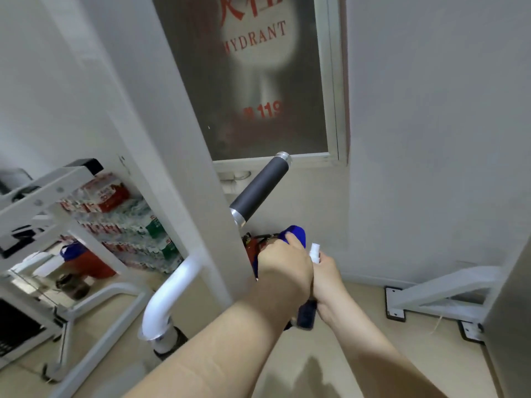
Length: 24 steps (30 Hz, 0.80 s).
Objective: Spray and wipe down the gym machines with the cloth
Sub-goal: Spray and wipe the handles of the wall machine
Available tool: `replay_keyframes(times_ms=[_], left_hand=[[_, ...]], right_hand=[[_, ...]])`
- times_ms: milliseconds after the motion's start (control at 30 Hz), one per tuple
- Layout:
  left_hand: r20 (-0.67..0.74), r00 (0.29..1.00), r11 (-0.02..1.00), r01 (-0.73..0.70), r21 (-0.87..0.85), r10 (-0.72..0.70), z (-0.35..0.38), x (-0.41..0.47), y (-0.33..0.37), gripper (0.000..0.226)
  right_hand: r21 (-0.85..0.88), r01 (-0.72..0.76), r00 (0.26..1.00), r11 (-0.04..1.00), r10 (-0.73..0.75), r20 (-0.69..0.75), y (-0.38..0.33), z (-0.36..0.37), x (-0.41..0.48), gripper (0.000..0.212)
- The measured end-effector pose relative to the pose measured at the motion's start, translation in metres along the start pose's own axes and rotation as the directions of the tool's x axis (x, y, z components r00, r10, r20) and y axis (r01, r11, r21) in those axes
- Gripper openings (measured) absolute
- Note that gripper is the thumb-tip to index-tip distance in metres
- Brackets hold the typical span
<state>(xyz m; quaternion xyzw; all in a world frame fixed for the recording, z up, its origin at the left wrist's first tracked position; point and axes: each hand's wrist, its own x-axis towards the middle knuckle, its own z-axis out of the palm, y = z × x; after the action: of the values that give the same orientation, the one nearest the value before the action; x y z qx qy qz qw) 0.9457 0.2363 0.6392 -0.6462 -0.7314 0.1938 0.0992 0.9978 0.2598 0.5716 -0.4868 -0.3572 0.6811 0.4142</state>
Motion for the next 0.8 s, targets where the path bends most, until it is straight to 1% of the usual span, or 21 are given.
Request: replay_keyframes(times_ms=[33, 67, 133, 200, 233, 300, 333, 367, 400, 433, 467, 500, 533, 567, 600, 633, 667, 700, 733, 767, 800], left_hand=[[-0.006, 1.0, 0.999, -0.005, -0.035, 0.005, 0.003, -0.001, -0.005, 0.069], [-0.033, 0.999, 0.998, -0.032, -0.056, 0.03, 0.008, 0.001, -0.006, 0.064], [-0.071, 0.997, 0.985, -0.053, -0.167, 0.042, 0.008, 0.0, -0.01, 0.043], [-0.136, 0.983, 0.972, -0.147, -0.185, 0.123, -0.008, -0.013, -0.019, 0.035], [-0.139, 0.979, 0.961, -0.177, -0.213, 0.15, -0.01, -0.017, -0.018, 0.033], [-0.193, 0.967, 0.934, -0.216, -0.284, 0.165, -0.009, -0.021, -0.022, 0.018], [-0.242, 0.957, 0.935, -0.227, -0.272, 0.162, -0.014, -0.027, -0.027, 0.015], [-0.221, 0.965, 0.932, -0.203, -0.3, 0.139, -0.014, -0.031, -0.028, 0.017], [-0.222, 0.959, 0.943, -0.229, -0.242, 0.176, -0.016, -0.033, -0.026, 0.032], [-0.215, 0.961, 0.951, -0.219, -0.218, 0.172, -0.019, -0.043, -0.023, 0.05], [-0.3, 0.944, 0.965, -0.197, -0.171, 0.14, -0.02, -0.053, -0.02, 0.056], [-0.221, 0.963, 0.966, -0.193, -0.171, 0.154, -0.022, -0.06, -0.019, 0.048], [-0.225, 0.963, 0.959, -0.194, -0.208, 0.146, -0.026, -0.07, -0.018, 0.03], [-0.246, 0.965, 0.953, -0.155, -0.26, 0.09, -0.022, -0.073, -0.02, 0.015], [-0.302, 0.953, 0.943, -0.104, -0.315, 0.004, -0.02, -0.08, -0.024, 0.013], [-0.366, 0.929, 0.939, -0.085, -0.332, -0.045, -0.017, -0.086, -0.028, 0.018], [-0.399, 0.913, 0.933, -0.065, -0.353, -0.087, -0.019, -0.096, -0.032, 0.022], [-0.417, 0.903, 0.904, -0.088, -0.418, -0.105, -0.019, -0.103, -0.036, 0.024], [-0.468, 0.877, 0.899, -0.117, -0.422, -0.105, -0.02, -0.108, -0.041, 0.025], [-0.523, 0.845, 0.907, -0.127, -0.402, -0.114, -0.019, -0.111, -0.044, 0.025], [-0.549, 0.825, 0.909, -0.119, -0.399, -0.133, -0.022, -0.116, -0.048, 0.025]], right_hand=[[-0.036, -0.028, 0.997, 0.999, 0.031, 0.073, 0.003, 0.002, -0.005, 0.036], [-0.095, -0.025, 0.993, 0.995, 0.036, 0.117, 0.006, -0.003, -0.004, 0.034], [-0.214, 0.049, 0.989, 0.976, -0.017, 0.148, 0.005, -0.013, -0.002, 0.029], [-0.286, 0.122, 0.988, 0.95, -0.09, 0.122, -0.009, -0.019, -0.005, 0.031], [-0.312, 0.163, 0.985, 0.936, -0.139, 0.098, -0.019, -0.022, -0.007, 0.031], [-0.374, 0.252, 0.965, 0.892, -0.261, 0.029, -0.043, -0.025, -0.014, 0.042], [-0.413, 0.284, 0.949, 0.865, -0.315, -0.006, -0.057, -0.027, -0.02, 0.049], [-0.442, 0.293, 0.938, 0.848, -0.344, -0.038, -0.07, -0.03, -0.025, 0.055], [-0.414, 0.284, 0.943, 0.865, -0.33, -0.043, -0.082, -0.032, -0.031, 0.061], [-0.348, 0.262, 0.957, 0.9, -0.288, -0.025, -0.091, -0.035, -0.038, 0.066], [-0.267, 0.236, 0.971, 0.934, -0.239, 0.02, -0.098, -0.037, -0.046, 0.068], [-0.214, 0.215, 0.976, 0.953, -0.204, 0.073, -0.104, -0.039, -0.054, 0.067], [-0.191, 0.206, 0.975, 0.96, -0.185, 0.121, -0.106, -0.039, -0.061, 0.064], [-0.169, 0.201, 0.971, 0.965, -0.174, 0.162, -0.108, -0.038, -0.067, 0.061], [-0.145, 0.202, 0.964, 0.969, -0.17, 0.206, -0.11, -0.037, -0.072, 0.058], [-0.121, 0.202, 0.956, 0.972, -0.168, 0.241, -0.111, -0.034, -0.077, 0.057], [-0.106, 0.202, 0.95, 0.974, -0.168, 0.264, -0.111, -0.031, -0.079, 0.056], [-0.088, 0.2, 0.946, 0.976, -0.169, 0.276, -0.112, -0.027, -0.08, 0.055], [-0.069, 0.194, 0.945, 0.979, -0.168, 0.281, -0.112, -0.022, -0.08, 0.055], [-0.049, 0.182, 0.946, 0.982, -0.161, 0.28, -0.112, -0.018, -0.08, 0.053], [-0.039, 0.176, 0.947, 0.984, -0.158, 0.279, -0.112, -0.013, -0.08, 0.052]])
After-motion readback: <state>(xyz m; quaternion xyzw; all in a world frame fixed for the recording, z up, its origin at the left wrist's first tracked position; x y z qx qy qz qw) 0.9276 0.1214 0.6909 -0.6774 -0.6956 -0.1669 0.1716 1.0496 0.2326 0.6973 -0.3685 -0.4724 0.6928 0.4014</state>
